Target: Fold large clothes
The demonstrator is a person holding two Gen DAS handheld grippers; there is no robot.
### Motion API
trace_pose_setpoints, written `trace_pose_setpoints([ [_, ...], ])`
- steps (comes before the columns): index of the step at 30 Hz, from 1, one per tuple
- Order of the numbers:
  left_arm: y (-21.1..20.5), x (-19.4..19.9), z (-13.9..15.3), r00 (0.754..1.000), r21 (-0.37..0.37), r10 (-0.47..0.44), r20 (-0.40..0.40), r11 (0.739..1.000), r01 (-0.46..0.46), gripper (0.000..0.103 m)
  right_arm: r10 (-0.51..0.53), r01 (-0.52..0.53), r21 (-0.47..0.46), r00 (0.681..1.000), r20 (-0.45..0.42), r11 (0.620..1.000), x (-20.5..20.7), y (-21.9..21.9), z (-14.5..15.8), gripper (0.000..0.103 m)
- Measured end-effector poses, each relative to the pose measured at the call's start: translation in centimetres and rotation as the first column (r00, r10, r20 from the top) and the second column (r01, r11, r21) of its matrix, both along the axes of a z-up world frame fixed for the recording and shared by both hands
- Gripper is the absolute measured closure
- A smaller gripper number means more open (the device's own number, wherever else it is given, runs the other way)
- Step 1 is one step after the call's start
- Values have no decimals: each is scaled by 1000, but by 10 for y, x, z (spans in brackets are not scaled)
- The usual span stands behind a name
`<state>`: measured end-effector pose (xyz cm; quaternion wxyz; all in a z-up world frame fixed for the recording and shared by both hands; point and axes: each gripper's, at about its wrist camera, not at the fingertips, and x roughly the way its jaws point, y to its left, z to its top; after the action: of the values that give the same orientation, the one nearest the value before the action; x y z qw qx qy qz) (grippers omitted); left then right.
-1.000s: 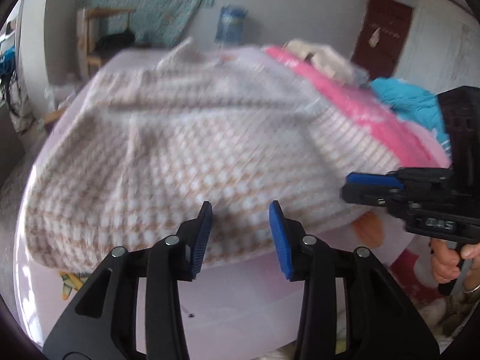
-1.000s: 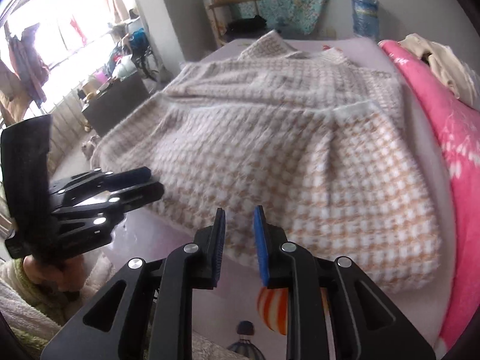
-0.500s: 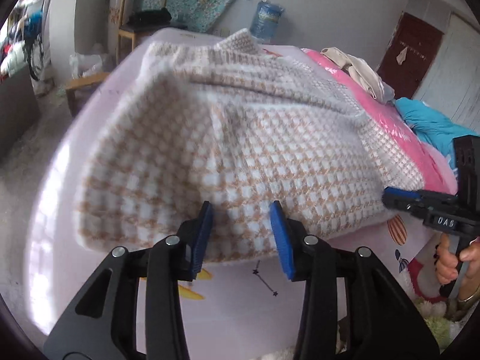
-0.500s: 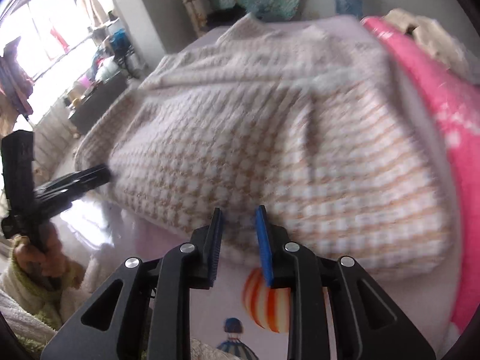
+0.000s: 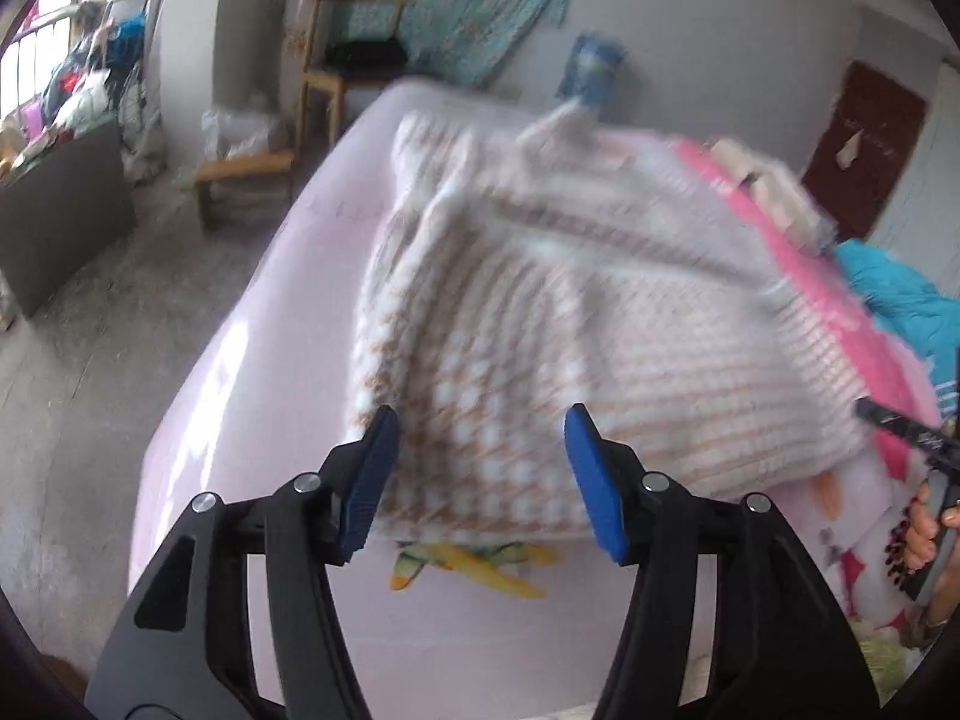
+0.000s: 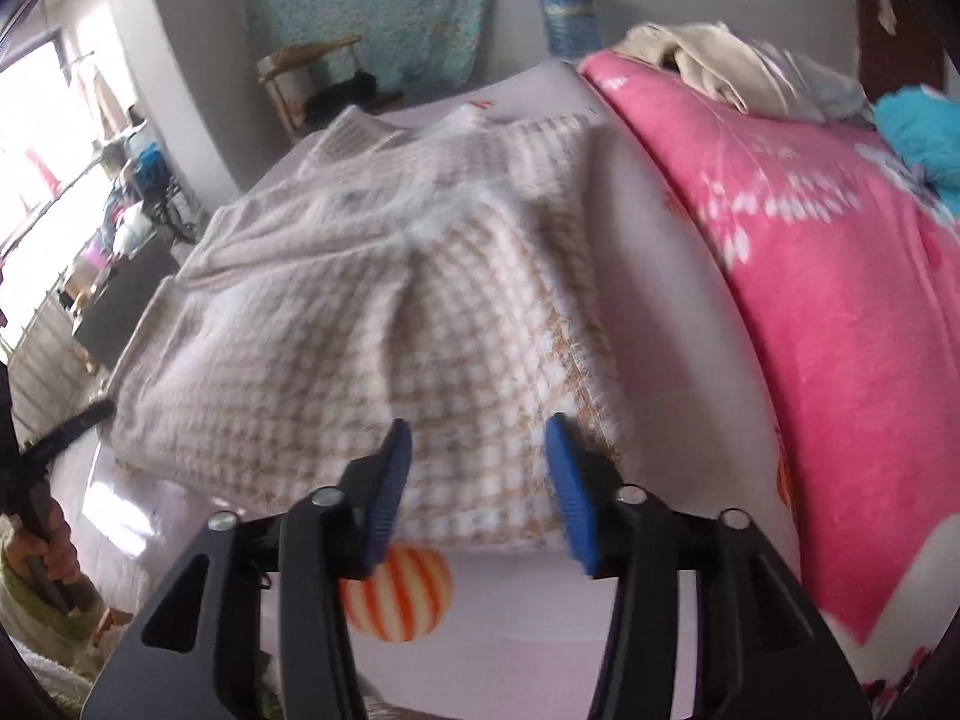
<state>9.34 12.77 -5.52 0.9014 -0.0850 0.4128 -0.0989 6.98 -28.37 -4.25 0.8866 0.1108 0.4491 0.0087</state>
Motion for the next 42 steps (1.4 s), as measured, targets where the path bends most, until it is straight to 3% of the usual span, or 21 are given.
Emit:
trace_pose_setpoints([
  [2,-3,5,-4,1000,9,4,-12,1000,-4,49,-1,1,1,998,-55,1000,6,-1,-15,56],
  [4,-6,4,9,1000,23,2,0,1000,-2,49,15,-17,-42,999,-51,999,6,7,-6,56],
  [6,-8,2,28,999,36,8,33,999,-10,47,34,-35,-51,999,-19,998,7,14,10,56],
  [8,-15,4,44,997,51,-5,73,999,1,41,65,-65,-26,997,29,998,12,21,26,48],
  [12,-46,27,57,995,77,-62,79,995,56,31,143,-144,0,987,74,990,33,42,38,37],
  [19,-111,86,25,992,194,-116,-39,973,121,24,193,-193,-33,981,1,981,84,71,13,37],
  [21,-120,99,11,990,230,-113,-82,965,129,24,192,-195,-80,980,-45,978,93,76,-4,37],
  [24,-122,107,4,989,236,-108,-104,963,130,20,200,-202,-33,978,-66,979,99,71,-11,36],
  [31,-107,111,45,992,246,-105,-71,962,119,20,190,-185,65,979,-81,981,104,48,19,36],
  [42,-81,128,121,997,222,-75,33,973,66,20,207,-207,-8,978,27,978,129,43,94,31],
])
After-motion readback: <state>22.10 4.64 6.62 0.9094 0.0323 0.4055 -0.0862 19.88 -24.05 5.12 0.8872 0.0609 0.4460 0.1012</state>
